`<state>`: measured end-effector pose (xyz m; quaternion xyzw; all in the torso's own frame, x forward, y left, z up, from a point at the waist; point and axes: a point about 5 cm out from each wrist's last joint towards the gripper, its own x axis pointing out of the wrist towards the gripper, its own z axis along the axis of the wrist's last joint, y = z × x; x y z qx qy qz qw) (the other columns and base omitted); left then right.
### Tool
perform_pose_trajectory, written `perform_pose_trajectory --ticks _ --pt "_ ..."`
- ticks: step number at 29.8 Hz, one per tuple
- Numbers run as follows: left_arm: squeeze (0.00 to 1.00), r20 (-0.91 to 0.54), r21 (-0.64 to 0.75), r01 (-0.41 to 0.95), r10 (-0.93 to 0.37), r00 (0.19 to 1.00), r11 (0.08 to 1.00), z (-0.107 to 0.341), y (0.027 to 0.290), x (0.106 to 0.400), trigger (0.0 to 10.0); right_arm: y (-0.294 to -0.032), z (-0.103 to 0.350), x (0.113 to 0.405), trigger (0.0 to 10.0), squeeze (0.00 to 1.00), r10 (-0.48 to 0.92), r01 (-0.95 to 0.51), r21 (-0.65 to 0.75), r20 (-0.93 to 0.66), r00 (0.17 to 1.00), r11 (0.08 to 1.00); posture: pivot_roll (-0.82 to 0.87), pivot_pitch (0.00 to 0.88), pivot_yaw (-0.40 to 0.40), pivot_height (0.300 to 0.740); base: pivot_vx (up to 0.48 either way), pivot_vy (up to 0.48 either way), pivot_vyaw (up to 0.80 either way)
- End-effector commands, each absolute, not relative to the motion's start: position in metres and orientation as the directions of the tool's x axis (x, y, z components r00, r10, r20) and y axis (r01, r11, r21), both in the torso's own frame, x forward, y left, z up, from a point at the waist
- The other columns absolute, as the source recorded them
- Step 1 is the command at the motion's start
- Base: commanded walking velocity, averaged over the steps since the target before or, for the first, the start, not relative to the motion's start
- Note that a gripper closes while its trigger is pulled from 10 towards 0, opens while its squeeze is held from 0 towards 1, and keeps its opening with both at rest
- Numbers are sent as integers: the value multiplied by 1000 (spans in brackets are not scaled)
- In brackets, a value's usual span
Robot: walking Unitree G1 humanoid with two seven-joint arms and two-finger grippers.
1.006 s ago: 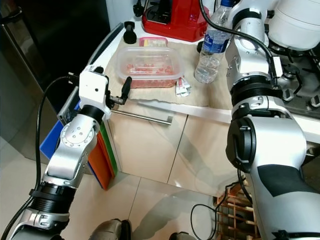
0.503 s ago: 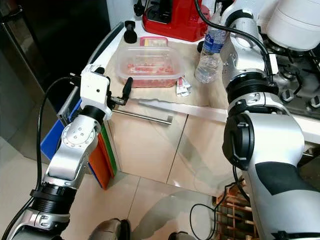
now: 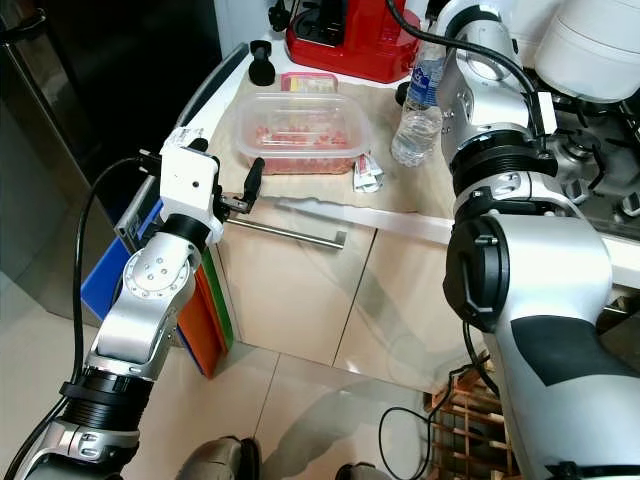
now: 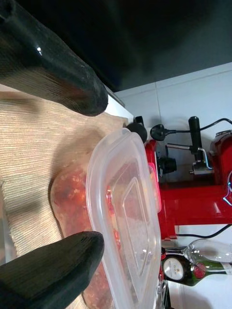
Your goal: Restocking fridge
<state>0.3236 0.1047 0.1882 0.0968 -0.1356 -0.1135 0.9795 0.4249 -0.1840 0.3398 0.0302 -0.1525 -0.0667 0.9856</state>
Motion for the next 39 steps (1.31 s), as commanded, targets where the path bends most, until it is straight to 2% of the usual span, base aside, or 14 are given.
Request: perform_pose_trajectory --ticks 1,2,14,22,23,24,35,39 --pt "0 253 220 189 -243 936 957 190 104 322 10000 -188 351 424 10000 871 -154 139 72 298 942 988 213 85 -54 740 0 0 0" --pt "0 253 218 188 -242 937 958 190 104 322 10000 -192 349 424 10000 0 -168 148 91 273 947 985 214 86 -56 740 0 0 0" --pt "0 254 215 186 -239 937 959 190 104 322 10000 -195 333 427 10000 0 -168 135 198 156 973 971 214 90 -56 740 0 0 0" --pt "0 253 213 184 -236 938 960 190 105 322 10000 -193 329 427 10000 0 -153 127 190 133 979 974 214 93 -56 740 0 0 0" --pt "0 253 212 184 -236 938 960 190 105 322 10000 -193 329 427 3451 0 -153 127 188 133 979 974 214 93 -56 740 0 0 0" --pt "0 253 212 184 -236 938 960 190 105 322 10000 -193 329 427 0 0 -146 120 187 137 980 975 214 93 -56 740 0 0 0" --pt "0 252 211 181 -232 939 961 190 104 323 10000 -188 326 428 0 0 -115 90 180 133 984 979 212 97 -58 740 0 0 0" --pt "0 250 209 181 -231 940 961 190 104 323 10000 -183 324 429 0 0 -79 59 137 142 987 989 210 95 -57 740 0 0 0"
